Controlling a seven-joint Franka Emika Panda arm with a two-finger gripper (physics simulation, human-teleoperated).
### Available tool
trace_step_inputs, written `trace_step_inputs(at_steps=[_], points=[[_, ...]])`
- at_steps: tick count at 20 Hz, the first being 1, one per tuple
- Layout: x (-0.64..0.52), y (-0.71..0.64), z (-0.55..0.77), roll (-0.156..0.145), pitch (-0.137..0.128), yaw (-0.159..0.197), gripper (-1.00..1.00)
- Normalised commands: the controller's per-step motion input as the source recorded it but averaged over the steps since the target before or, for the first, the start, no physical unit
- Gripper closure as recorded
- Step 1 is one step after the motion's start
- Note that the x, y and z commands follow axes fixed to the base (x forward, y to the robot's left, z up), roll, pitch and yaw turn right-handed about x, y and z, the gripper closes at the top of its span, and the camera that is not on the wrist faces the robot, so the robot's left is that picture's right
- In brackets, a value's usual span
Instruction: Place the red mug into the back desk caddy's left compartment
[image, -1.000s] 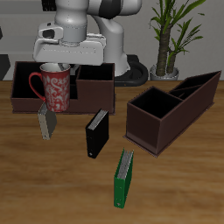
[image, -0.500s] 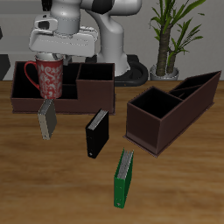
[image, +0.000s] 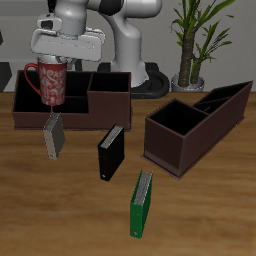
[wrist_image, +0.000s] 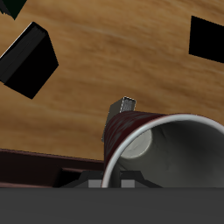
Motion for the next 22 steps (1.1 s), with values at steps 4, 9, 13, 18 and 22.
trace_step_inputs(at_steps=[4,9,13,18,22], points=[[-0.26,-0.11,-0.01,-0.011,0.005,-0.009,1.00],[-0.40,-0.28,0.05,0.027,-0.006,-0.053,1.00],[-0.25,-0.36,0.03,0.012,-0.007,-0.068,1.00],[-0.26,-0.35,0.01,-0.006,-0.019,-0.018,1.00],[-0.17,-0.33,-0.03,-0.042,-0.025,-0.012,1.00]])
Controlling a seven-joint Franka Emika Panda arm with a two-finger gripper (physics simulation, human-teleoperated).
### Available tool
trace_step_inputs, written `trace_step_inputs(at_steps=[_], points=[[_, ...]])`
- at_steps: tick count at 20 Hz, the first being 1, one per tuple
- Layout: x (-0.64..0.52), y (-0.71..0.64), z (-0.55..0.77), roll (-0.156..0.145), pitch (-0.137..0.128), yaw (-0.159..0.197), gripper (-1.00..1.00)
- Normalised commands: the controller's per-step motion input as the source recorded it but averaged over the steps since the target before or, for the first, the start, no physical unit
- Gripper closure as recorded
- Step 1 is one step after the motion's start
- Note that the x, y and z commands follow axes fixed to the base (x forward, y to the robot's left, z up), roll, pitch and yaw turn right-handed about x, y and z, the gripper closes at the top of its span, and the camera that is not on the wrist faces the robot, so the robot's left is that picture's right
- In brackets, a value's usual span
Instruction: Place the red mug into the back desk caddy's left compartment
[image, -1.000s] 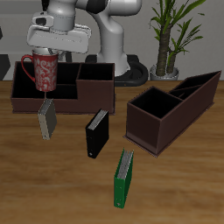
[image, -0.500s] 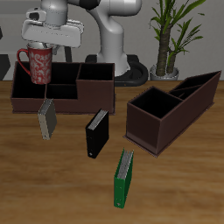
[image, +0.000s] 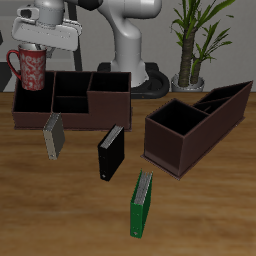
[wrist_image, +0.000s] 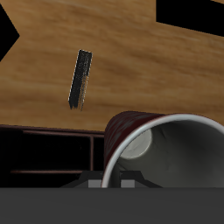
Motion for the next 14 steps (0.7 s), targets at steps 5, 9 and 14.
trace_step_inputs(at_steps=[5,9,14], points=[[-0.20,-0.18,-0.03,-0.032,-0.020,-0.011,1.00],[-0.21,-0.08,-0.10,-0.085,0.027,-0.038,1.00],[-0.15,0.00,-0.14,-0.044,0.020,-0.021,1.00]])
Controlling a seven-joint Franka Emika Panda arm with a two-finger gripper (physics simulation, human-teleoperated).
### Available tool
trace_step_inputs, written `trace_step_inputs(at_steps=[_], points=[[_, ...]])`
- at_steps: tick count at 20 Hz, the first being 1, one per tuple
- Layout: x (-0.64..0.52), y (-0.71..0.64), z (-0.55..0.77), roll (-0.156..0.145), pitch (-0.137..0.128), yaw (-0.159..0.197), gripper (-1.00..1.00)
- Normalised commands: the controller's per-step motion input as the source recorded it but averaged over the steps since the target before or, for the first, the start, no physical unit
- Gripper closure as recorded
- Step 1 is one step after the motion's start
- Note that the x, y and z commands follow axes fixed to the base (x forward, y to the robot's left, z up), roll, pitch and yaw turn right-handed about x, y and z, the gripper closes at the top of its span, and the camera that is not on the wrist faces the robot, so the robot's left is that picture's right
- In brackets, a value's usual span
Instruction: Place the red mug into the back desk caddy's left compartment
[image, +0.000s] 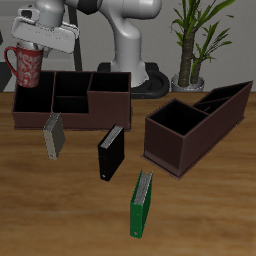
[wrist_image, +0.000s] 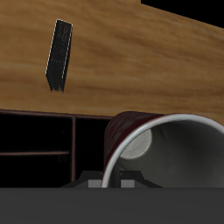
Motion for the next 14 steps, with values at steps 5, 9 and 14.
trace_step_inputs(at_steps=[5,9,14], points=[[-0.04,0.07,-0.15,0.011,0.019,-0.020,1.00],[0.05,0.12,-0.02,0.027,0.014,-0.014,1.00],[0.02,0.11,-0.09,0.019,0.019,0.008,1.00]])
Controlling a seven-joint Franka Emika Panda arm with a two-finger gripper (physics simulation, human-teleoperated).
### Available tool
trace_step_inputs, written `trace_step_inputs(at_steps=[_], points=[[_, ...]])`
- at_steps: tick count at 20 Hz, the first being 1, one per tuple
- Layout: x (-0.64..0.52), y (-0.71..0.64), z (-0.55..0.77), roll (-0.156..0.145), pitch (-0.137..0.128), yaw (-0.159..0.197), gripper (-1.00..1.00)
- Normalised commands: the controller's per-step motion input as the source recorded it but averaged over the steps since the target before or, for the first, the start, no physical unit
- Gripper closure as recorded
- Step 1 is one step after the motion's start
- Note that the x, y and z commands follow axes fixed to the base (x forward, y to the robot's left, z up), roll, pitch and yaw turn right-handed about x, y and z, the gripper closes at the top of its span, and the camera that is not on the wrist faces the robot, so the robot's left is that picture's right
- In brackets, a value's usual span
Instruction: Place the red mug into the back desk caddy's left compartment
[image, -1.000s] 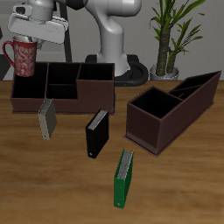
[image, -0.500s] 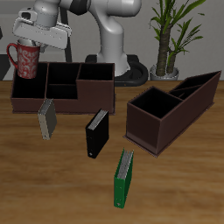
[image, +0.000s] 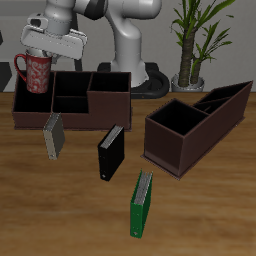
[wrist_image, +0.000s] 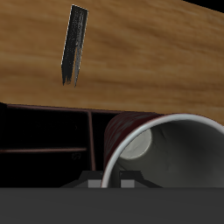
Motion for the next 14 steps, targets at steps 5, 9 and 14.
trace_step_inputs(at_steps=[5,9,14], points=[[0.01,-0.01,-0.16,0.001,0.019,0.014,1.00],[0.00,-0.03,-0.17,-0.006,0.016,-0.002,1.00],[0.02,-0.05,-0.19,-0.015,0.032,-0.012,1.00]])
